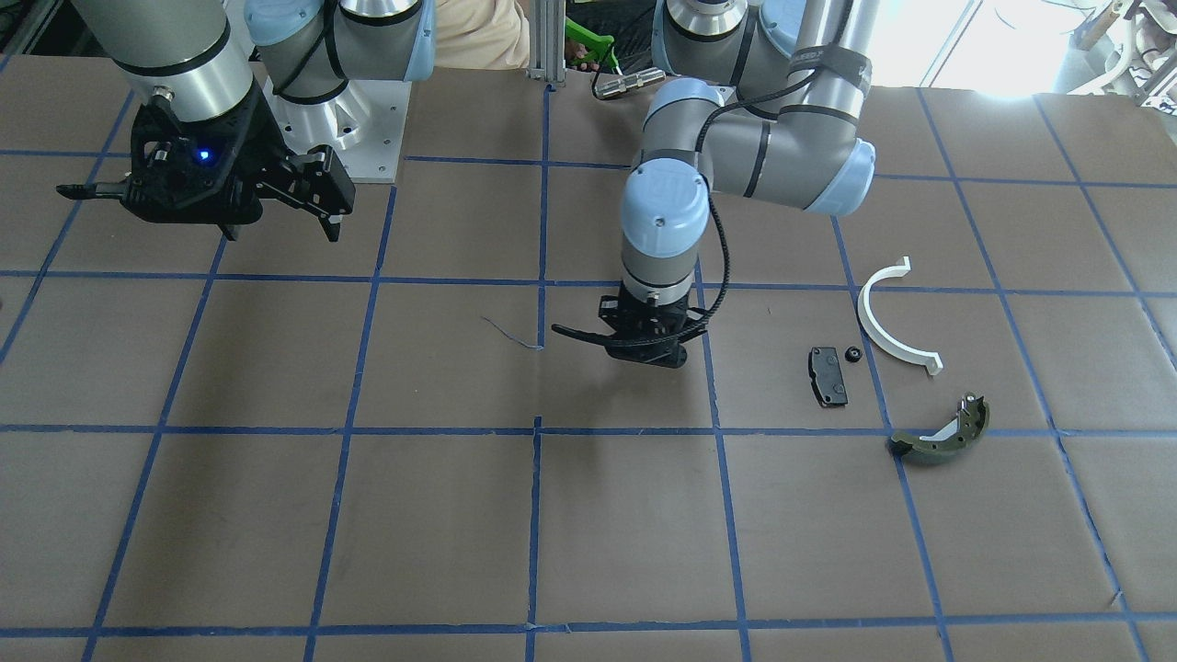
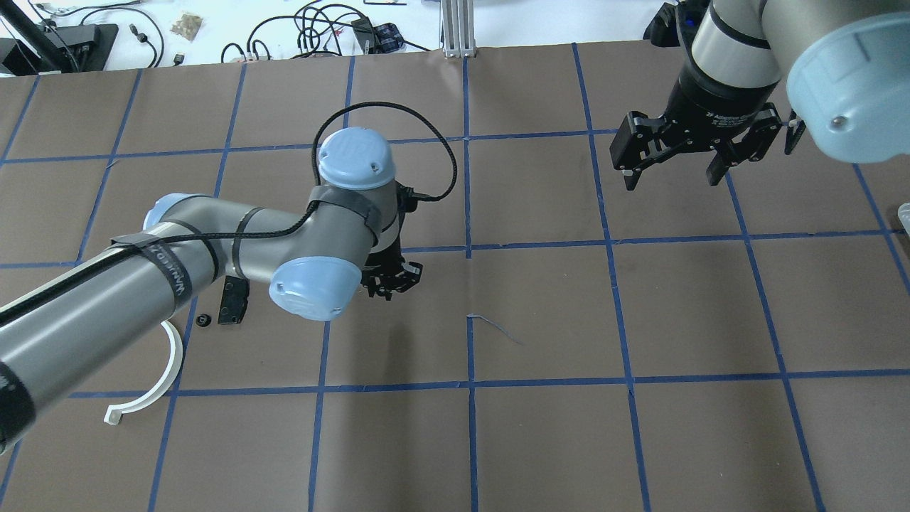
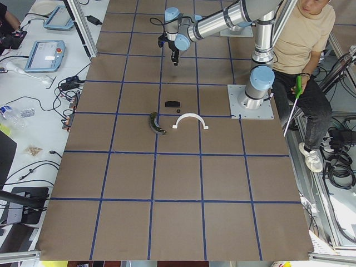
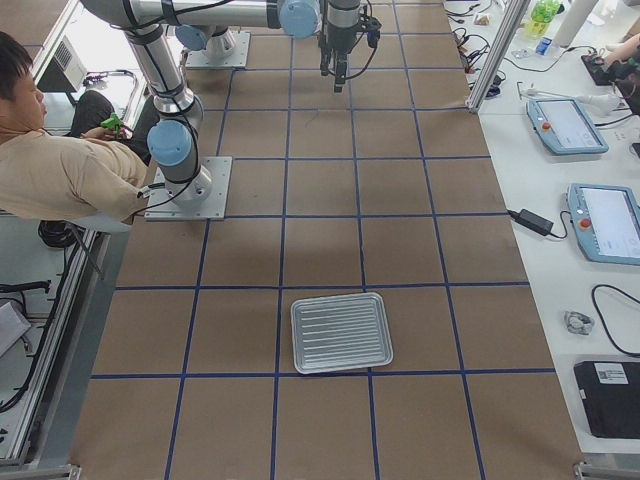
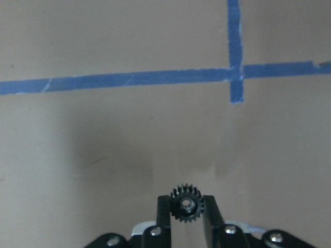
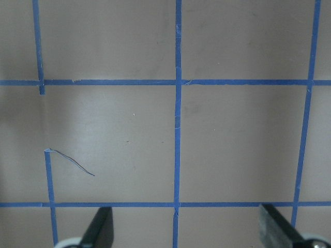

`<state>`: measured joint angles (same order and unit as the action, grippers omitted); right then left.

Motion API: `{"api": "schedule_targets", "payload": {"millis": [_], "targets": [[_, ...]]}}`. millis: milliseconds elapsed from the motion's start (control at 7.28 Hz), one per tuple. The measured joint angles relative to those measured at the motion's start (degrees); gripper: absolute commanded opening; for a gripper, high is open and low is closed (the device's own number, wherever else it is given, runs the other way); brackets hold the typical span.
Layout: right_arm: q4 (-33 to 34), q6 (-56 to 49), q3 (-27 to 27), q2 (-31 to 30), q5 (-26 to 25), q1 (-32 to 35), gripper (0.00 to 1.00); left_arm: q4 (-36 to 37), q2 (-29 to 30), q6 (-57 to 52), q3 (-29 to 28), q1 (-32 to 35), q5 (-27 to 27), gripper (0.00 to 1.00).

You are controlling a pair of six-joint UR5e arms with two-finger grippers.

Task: Place bearing gear from tray to pile

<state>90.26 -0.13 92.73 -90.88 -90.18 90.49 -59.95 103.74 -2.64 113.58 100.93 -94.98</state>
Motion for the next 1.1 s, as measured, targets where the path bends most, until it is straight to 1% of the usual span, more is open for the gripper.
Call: {"api": "schedule_targets", "payload": {"millis": [275, 412, 550, 687, 1100], "targets": [[0.0, 0.0, 0.0, 0.0, 0.0, 0.0, 1.0, -0.2, -4.1, -15.8, 5.3, -11.8, -0.7, 0.0], [0.0, 0.0, 0.0, 0.0, 0.0, 0.0, 1.0, 0.0, -5.5, -20.1, 6.4, -17.2, -1.1, 0.0], [0.0, 0.0, 0.0, 0.0, 0.0, 0.0, 1.0, 0.9, -6.1, -22.0, 6.6, -21.8, -1.3, 0.0], [0.0, -0.1, 0.0, 0.0, 0.0, 0.0, 1.0, 2.4, -5.9, -22.3, 6.5, -25.1, -0.3, 0.0], [0.0, -0.4, 0.1, 0.0, 0.0, 0.0, 1.0, 7.8, -2.9, -20.7, 5.9, -29.5, 2.0, 0.0]]}}
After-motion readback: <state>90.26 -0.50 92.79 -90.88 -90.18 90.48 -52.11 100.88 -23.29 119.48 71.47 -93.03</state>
